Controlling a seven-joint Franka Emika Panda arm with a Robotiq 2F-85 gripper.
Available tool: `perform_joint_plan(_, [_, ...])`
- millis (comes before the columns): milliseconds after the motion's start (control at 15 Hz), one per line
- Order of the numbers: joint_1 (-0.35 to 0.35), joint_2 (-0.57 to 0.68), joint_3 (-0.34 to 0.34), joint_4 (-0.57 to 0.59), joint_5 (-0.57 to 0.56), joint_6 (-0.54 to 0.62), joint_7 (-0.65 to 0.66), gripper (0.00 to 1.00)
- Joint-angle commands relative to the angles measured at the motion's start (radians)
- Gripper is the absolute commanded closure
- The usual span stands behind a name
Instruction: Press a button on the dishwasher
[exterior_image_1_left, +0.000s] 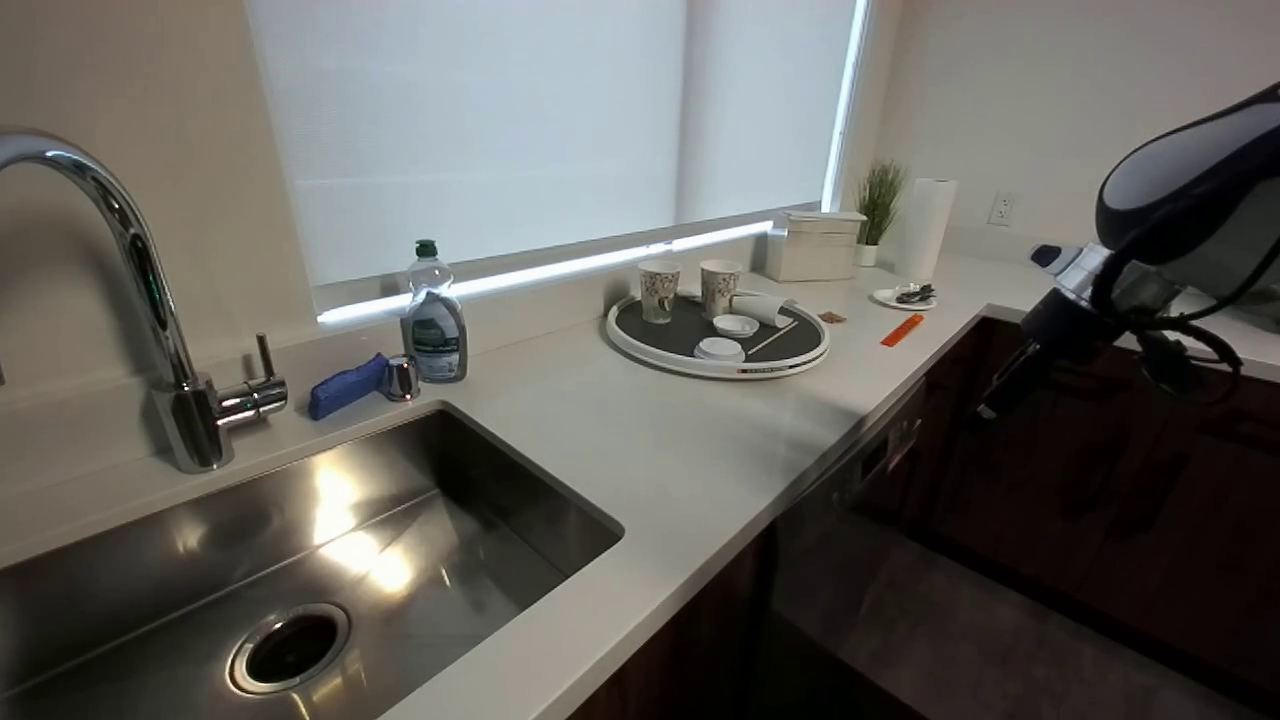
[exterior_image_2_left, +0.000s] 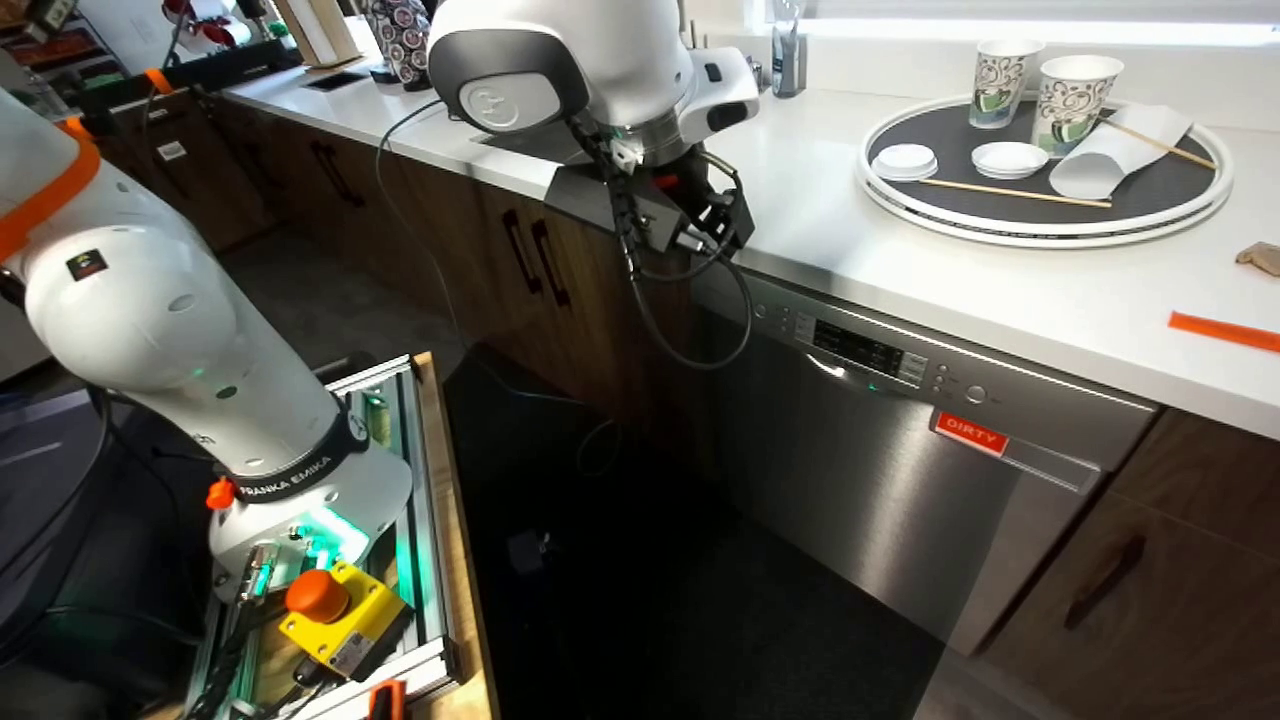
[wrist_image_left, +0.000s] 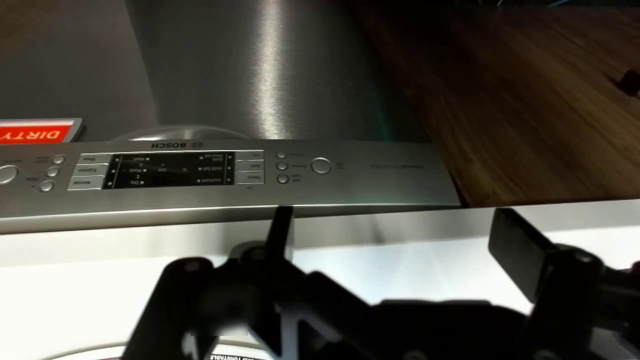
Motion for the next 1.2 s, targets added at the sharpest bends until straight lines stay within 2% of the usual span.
perform_joint_plan(0, [-0.086,0.011,0.089,0.006,0.042,-0.012,-0.029,0.00])
perform_joint_plan(333, [-0.143,0.183,0.150,0.062,0.157,0.008,-0.045,0.00])
perform_joint_plan(400, [-0.086,0.209,0.091,0.071,0.169,0.007,-0.043,0.00])
perform_joint_plan(800, [-0.104,0.404,0.118,0.156,0.409,0.033,-0.142,0.00])
perform_joint_plan(1133, [-0.112,0.564,0.155,0.242,0.523,0.060,-0.171,0.00])
